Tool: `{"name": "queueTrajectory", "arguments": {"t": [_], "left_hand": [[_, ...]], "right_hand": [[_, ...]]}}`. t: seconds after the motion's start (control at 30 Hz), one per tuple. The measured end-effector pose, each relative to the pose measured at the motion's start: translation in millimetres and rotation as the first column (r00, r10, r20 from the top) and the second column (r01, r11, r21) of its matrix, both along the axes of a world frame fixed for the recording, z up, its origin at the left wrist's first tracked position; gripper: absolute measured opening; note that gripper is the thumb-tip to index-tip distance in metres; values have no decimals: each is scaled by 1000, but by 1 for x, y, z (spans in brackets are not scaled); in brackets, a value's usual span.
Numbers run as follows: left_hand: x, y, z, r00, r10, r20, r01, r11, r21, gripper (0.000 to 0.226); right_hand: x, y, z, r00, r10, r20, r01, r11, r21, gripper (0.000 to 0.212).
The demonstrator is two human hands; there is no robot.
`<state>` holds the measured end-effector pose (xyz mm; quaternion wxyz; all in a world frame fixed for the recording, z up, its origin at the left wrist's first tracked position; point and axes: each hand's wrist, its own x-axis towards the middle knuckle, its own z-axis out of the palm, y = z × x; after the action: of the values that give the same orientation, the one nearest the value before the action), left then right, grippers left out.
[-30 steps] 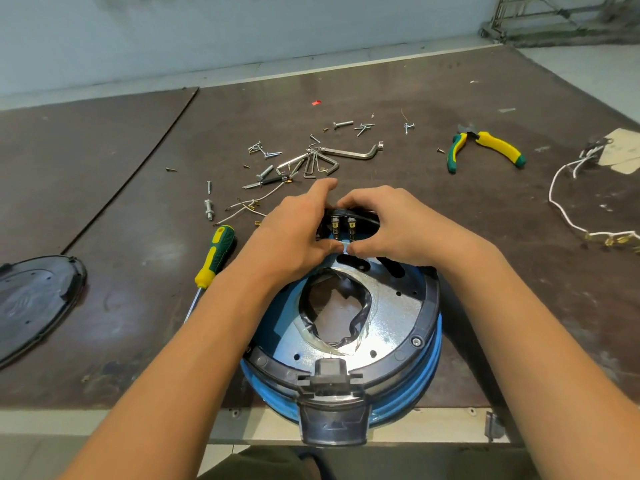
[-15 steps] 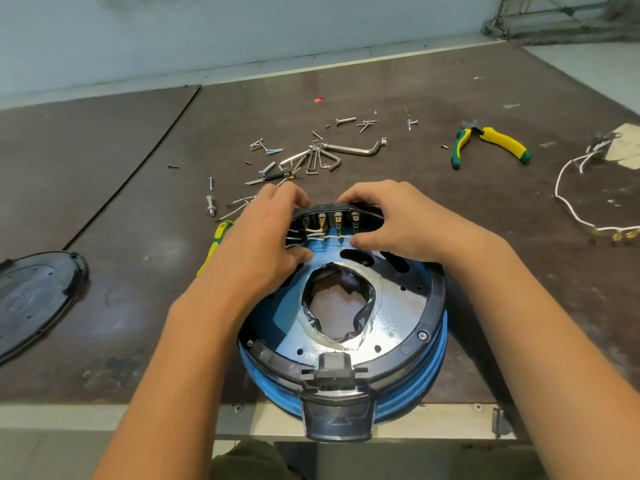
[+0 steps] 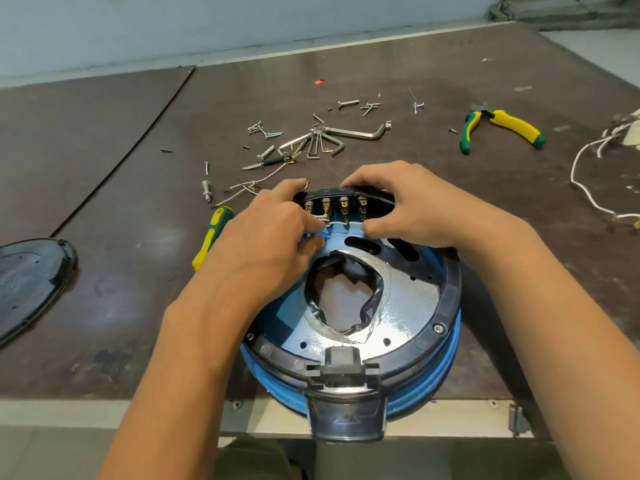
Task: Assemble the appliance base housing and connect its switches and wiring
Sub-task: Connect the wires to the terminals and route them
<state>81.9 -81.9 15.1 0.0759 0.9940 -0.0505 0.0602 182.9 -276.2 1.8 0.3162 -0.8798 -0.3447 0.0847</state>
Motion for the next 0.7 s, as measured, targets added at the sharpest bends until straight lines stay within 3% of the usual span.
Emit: {"name": "queueTrajectory", "arguments": {"t": [0.33,0.57,0.7], "left_hand": [[18,-3,8,992,-125,9,123,984,131,13],[16,-6,12,975,-221,26,216,967,132,9],[14,-1,9,966,-252,62,229,940,251,10]], "right_hand": [[-2,2,0,999,-23,-27,24,999,21,50],[-4,1,-1,998,-53,-18,53,998,21,56],[-4,1,0,998,-59,-30,60,998,34,56]]}}
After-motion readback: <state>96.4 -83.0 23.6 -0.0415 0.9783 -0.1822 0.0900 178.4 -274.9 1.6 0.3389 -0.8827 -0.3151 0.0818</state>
